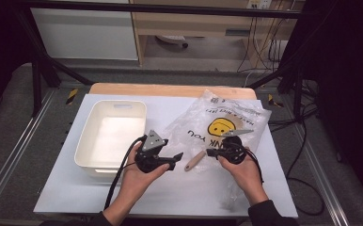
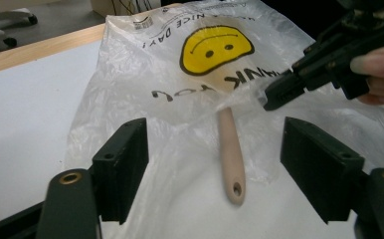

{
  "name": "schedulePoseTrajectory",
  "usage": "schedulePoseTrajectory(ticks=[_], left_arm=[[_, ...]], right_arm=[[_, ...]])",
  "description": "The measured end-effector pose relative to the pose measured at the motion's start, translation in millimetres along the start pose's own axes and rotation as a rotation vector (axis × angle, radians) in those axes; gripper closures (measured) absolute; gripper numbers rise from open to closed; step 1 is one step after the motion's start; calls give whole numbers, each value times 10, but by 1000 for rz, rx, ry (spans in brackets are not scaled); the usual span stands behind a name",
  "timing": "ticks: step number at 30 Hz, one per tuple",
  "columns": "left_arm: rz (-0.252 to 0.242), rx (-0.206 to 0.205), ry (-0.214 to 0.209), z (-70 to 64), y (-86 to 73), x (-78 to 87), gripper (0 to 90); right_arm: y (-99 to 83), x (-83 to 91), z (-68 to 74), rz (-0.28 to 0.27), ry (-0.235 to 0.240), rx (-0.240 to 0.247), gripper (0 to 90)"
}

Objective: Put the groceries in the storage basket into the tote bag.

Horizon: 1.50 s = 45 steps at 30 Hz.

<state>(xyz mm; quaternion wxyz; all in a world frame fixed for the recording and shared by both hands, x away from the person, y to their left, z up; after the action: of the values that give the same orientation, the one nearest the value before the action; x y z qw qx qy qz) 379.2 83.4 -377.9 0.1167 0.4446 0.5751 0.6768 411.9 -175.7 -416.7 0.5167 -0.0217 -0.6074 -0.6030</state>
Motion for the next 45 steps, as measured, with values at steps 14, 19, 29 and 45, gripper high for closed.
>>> schedulePoseTrajectory(ticks=[14,19,29,45], left_arm=[[-35,-39,72,86,149,31,132],[-23,-27,100,132,117,14,146],[-16,-3,116,137,39,77,143],[12,-1,163,183,132,-71,147]], right_arm=[[-203,-73,37,44,-9,-7,898],[-271,-103,34,64,-21,-2,900],[-335,-137,52,61,-35,12,835],[-290,-27,140,-7,-73,24,475]])
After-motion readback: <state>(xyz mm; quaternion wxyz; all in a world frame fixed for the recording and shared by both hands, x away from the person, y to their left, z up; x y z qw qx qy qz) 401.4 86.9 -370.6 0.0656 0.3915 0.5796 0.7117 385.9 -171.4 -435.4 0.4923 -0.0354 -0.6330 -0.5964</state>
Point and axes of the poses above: each handheld gripper's, and its own axes: x roughly backward along the jaws, y roughly out of its top, z roughly to its left, the point moved 2 cm from there along -x, roughly forward along the jaws, and after that the axes turned 1 degree about -z, right-handed, at the moved point
